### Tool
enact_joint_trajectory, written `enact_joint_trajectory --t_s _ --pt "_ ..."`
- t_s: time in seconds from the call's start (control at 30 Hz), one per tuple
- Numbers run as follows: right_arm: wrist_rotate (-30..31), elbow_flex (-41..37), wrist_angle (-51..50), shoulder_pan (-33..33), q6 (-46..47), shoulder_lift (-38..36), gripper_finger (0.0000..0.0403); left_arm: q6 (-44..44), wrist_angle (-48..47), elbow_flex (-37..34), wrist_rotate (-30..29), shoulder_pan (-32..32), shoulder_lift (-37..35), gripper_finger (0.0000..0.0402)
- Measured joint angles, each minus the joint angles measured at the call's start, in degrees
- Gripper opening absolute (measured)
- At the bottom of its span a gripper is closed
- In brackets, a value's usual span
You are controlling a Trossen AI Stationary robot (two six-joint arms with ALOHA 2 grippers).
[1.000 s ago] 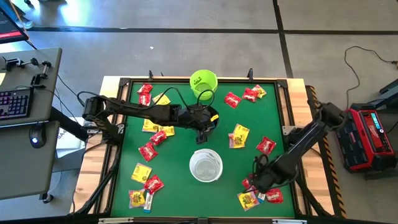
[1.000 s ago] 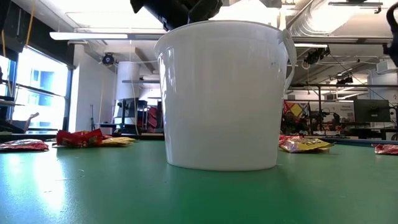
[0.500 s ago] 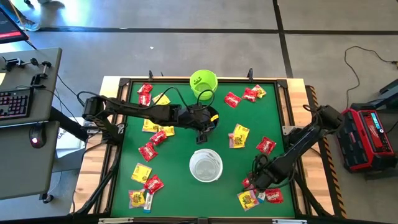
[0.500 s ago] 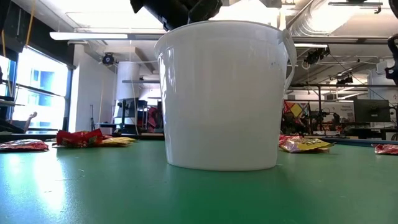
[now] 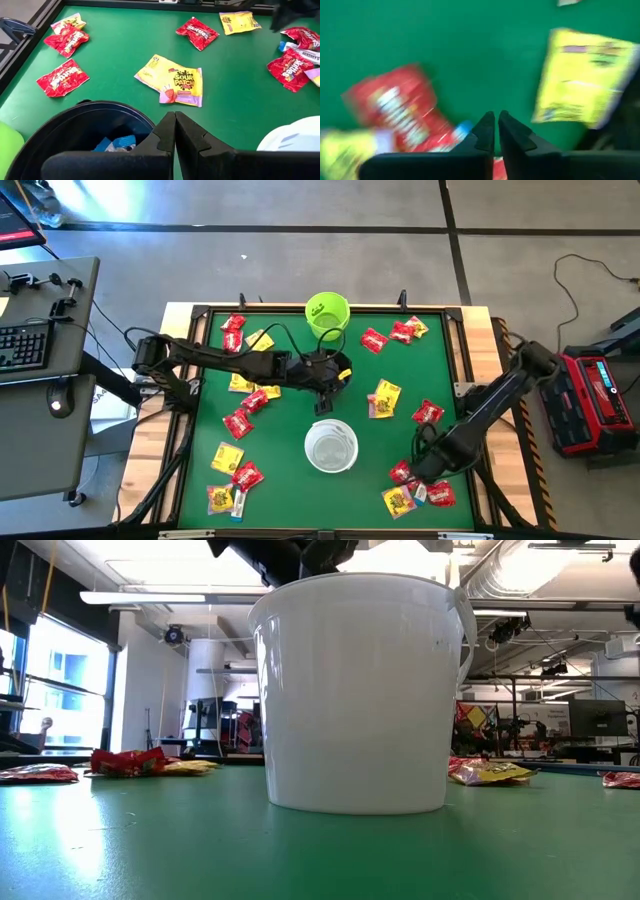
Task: Sort candy by brand, put in halloween buckets
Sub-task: Put the white chocolate into the black bucket
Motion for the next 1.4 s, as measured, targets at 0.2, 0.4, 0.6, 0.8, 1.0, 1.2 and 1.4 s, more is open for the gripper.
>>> enact_joint_trajectory --t_s 0.2,0.4,0.6,0.8,1.0,1.2,1.4 --pt "0.05 -0.02 5.61 -0.05 -12.65 -2.40 0.0096 0.50 -0.02 0.00 0.04 0.02 -0.01 0.0000" --pt "-2.09 -2.33 9.90 -0.45 -23.17 -2.73 0.0125 0.52 -0.07 0.00 1.80 0.04 0.00 0.0000" --pt "-9.80 -9.85 21.83 -2.10 -29.59 -2.85 0.0126 0.52 -0.39 0.00 4.83 0.04 0.01 0.0000" --pt "-13.55 -14.81 28.19 -3.49 -33.89 -2.85 0.0126 -0.38 -1.28 0.04 6.01 0.00 0.00 0.0000" --pt "-17.07 -18.51 36.73 -4.61 -36.95 -2.85 0.0126 -0.98 -3.03 0.04 5.99 0.00 -0.01 0.0000" --pt "-18.77 -22.01 43.79 -4.65 -35.60 -2.98 0.0117 -1.43 -3.28 0.04 5.99 0.00 -0.01 0.0000" --pt "-18.76 -22.27 43.47 -4.65 -36.06 -2.98 0.0055 -1.43 -3.28 0.04 5.96 0.00 0.00 0.0000"
